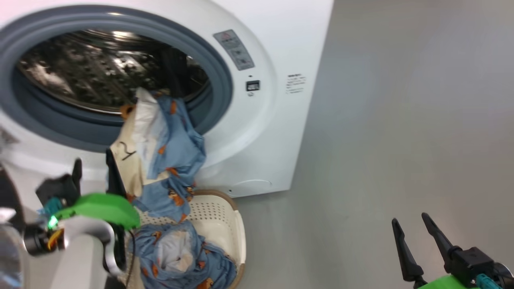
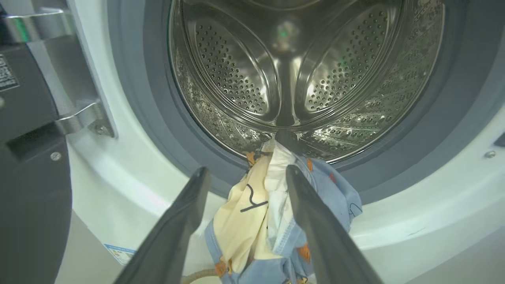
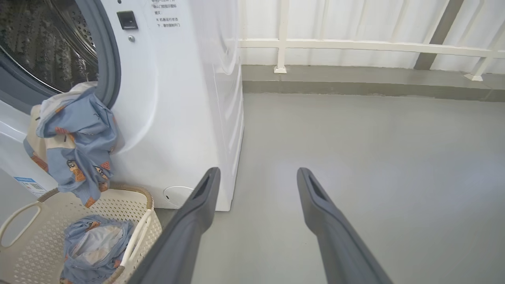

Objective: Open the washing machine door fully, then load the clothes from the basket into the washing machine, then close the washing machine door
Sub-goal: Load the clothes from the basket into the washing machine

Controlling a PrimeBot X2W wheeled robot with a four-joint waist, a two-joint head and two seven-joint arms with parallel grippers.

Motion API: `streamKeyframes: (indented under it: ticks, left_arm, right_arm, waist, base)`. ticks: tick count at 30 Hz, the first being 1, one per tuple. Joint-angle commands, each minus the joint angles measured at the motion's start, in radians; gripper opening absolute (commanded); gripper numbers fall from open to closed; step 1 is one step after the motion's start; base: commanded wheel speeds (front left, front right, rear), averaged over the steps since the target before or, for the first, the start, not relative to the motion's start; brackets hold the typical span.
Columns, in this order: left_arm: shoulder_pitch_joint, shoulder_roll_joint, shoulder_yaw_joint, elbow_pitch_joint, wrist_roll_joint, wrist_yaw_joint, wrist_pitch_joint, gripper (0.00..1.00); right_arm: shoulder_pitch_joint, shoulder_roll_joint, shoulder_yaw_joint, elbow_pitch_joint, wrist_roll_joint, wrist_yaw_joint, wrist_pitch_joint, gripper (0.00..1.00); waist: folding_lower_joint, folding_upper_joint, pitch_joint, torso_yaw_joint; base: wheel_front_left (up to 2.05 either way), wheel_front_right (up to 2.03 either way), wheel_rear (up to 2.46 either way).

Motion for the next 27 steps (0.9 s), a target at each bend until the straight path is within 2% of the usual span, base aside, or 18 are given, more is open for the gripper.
streamKeyframes:
  ticks: [1,5,15,21,27]
  left_arm:
    - [0.04,0.02,0.005,-0.056,-0.017,-0.006,-0.006,1.0]
    - [0.12,0.02,-0.021,-0.146,-0.038,-0.007,-0.006,1.0]
    - [0.367,0.019,-0.068,-0.393,-0.072,0.048,-0.006,1.0]
    - [0.482,0.019,-0.102,-0.494,-0.088,0.081,-0.006,1.0]
    - [0.547,0.019,-0.121,-0.561,-0.094,0.108,-0.006,1.0]
  right_arm:
    - [0.011,-0.02,0.018,-0.003,-0.027,0.002,-0.006,1.0]
    - [-0.001,-0.01,-0.007,0.02,-0.048,0.002,-0.006,1.0]
    - [0.012,0.012,-0.073,0.049,-0.08,0.002,-0.006,1.0]
    - [0.04,0.018,-0.089,0.065,-0.067,0.002,-0.006,1.0]
    - [0.049,0.019,-0.077,0.014,-0.03,0.002,-0.006,1.0]
  waist:
    - [0.0001,0.0,-0.034,0.04]
    - [0.0001,0.0,-0.048,0.057]
    - [0.0001,0.0,-0.108,0.115]
    - [0.0001,0.0,-0.139,0.158]
    - [0.0001,0.0,-0.137,0.177]
  base:
    - [0.0,0.0,0.0]
    - [0.0,0.0,0.0]
    - [0.0,0.0,0.0]
    - [0.0,0.0,0.0]
    - [0.0,0.0,0.0]
